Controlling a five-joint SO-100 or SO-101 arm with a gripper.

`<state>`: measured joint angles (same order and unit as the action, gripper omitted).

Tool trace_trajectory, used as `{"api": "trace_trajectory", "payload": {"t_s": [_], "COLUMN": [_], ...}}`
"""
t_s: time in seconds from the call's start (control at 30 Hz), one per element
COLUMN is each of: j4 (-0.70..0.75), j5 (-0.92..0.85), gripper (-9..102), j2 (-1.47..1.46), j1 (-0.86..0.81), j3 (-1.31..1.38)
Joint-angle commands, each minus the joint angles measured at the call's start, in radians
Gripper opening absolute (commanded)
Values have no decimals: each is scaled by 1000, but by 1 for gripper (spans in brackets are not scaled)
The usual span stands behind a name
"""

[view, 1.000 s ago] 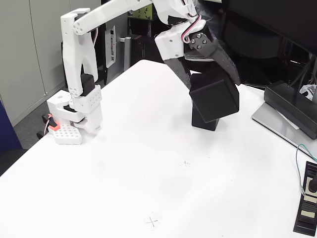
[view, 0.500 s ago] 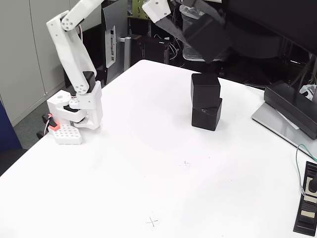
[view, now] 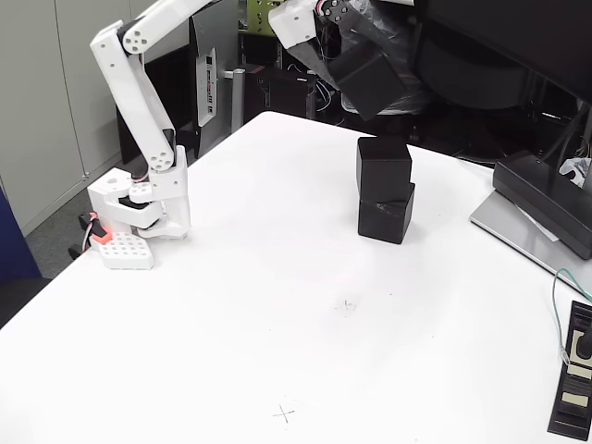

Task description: Stack the 3 blocks

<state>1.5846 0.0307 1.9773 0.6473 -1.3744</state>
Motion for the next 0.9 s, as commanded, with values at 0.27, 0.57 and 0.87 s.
{"api": "trace_trajectory", "payload": {"t_s": [0.27, 0.57, 0.87], "j4": [0, 0, -2], "j5": [17, 29, 71], "gripper": [-1, -1, -1], "j2": [-52, -63, -138], "j1": [8, -2, -92], "j3": [-2, -3, -3]}}
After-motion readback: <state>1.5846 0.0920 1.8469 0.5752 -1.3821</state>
